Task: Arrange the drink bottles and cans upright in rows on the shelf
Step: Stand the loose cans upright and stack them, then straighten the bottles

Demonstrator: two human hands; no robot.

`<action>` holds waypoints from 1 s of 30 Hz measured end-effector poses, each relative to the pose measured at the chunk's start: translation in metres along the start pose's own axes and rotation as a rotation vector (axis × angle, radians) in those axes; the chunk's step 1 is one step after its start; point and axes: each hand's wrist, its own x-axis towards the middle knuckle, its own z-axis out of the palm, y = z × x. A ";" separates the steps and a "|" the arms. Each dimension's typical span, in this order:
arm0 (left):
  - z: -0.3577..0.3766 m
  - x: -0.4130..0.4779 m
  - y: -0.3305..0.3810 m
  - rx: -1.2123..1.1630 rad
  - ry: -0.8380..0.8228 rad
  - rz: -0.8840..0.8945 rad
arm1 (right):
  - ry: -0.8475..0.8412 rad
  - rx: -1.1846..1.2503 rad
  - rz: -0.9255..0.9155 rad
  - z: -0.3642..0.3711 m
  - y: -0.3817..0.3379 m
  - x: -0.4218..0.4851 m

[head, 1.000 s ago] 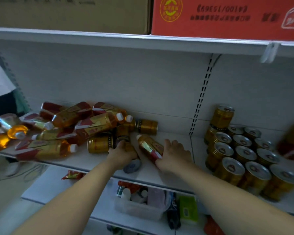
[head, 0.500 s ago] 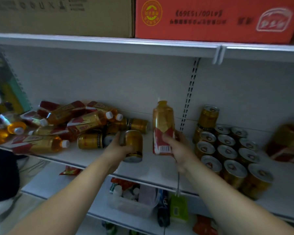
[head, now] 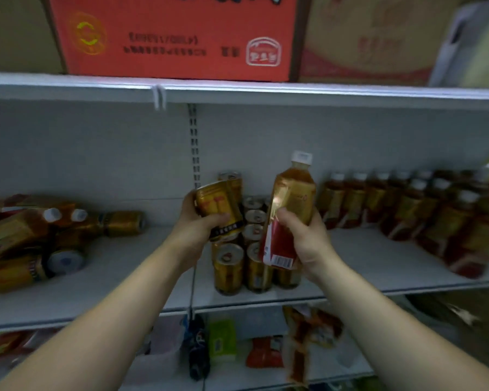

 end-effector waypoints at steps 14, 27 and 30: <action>0.149 -0.017 -0.038 0.265 -0.345 0.048 | 0.371 -0.294 -0.118 -0.153 -0.007 -0.035; 0.274 -0.005 -0.104 0.492 -0.322 0.121 | 0.202 -0.446 -0.056 -0.298 0.000 0.029; 0.278 -0.006 -0.127 0.499 -0.195 0.067 | 0.122 -0.470 -0.025 -0.313 0.009 0.044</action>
